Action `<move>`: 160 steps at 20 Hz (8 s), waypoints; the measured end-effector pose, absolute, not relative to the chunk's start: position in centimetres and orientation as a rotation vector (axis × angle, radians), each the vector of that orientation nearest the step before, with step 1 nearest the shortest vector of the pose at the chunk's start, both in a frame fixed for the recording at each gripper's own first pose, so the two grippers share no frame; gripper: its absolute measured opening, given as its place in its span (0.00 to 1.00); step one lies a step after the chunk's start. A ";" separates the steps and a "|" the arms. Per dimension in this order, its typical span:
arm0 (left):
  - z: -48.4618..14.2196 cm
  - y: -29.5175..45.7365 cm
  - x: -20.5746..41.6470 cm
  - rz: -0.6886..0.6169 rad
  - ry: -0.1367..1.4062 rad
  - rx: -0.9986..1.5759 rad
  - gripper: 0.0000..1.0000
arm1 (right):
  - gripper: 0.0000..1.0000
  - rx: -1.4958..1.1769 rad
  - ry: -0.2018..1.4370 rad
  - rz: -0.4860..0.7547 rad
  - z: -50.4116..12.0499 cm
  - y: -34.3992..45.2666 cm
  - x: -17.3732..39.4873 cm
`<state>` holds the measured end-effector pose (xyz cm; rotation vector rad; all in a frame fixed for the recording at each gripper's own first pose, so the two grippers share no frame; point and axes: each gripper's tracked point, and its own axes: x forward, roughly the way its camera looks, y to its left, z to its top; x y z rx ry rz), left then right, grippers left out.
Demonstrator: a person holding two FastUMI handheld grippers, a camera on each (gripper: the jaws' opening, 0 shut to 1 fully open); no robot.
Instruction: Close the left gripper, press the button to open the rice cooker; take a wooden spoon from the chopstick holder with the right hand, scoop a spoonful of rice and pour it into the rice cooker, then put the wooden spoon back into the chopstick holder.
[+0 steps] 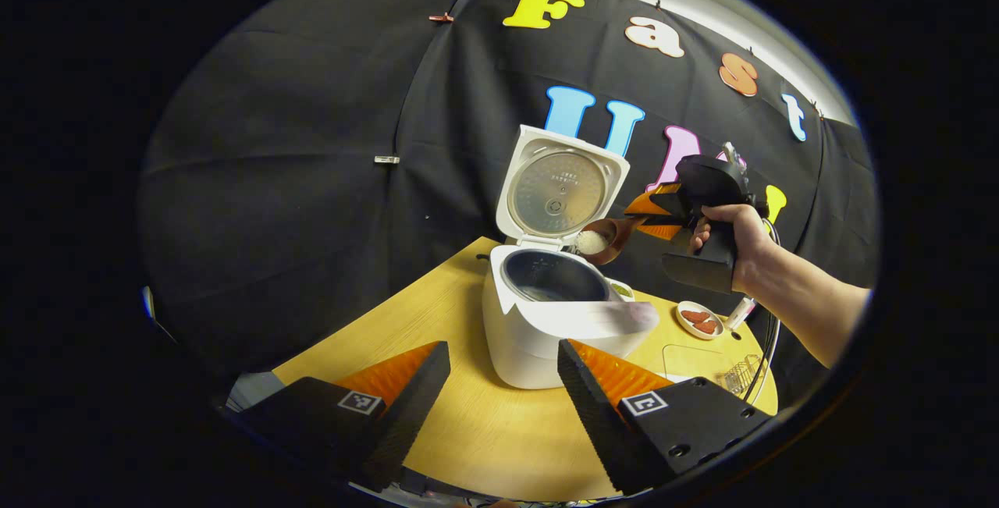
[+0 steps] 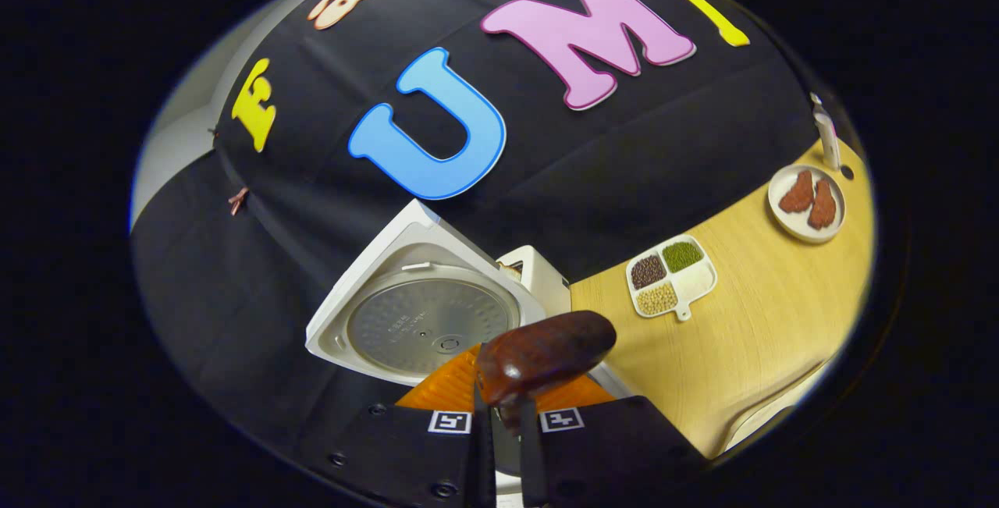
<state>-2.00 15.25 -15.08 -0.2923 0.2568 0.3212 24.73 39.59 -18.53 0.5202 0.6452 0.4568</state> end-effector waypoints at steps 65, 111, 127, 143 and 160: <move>-8.4 -3.6 6.1 0.143 0.244 -0.281 0.96 | 0.17 0.210 0.476 0.027 -15.7 -10.1 23.7; 16.1 12.5 21.0 0.318 -0.057 -0.061 0.95 | 0.98 0.010 0.361 -0.065 -13.5 -13.4 8.1; 9.2 20.2 38.8 0.286 0.123 -0.013 0.95 | 0.99 -0.104 0.310 -0.028 -10.1 -6.9 3.7; 0.5 14.5 29.7 0.343 0.371 -0.091 0.99 | 0.99 -0.072 0.329 0.104 -11.9 -5.3 4.1; -16.8 9.6 22.2 0.397 0.481 -0.043 1.00 | 0.99 -0.064 0.400 0.194 -14.6 -7.2 4.7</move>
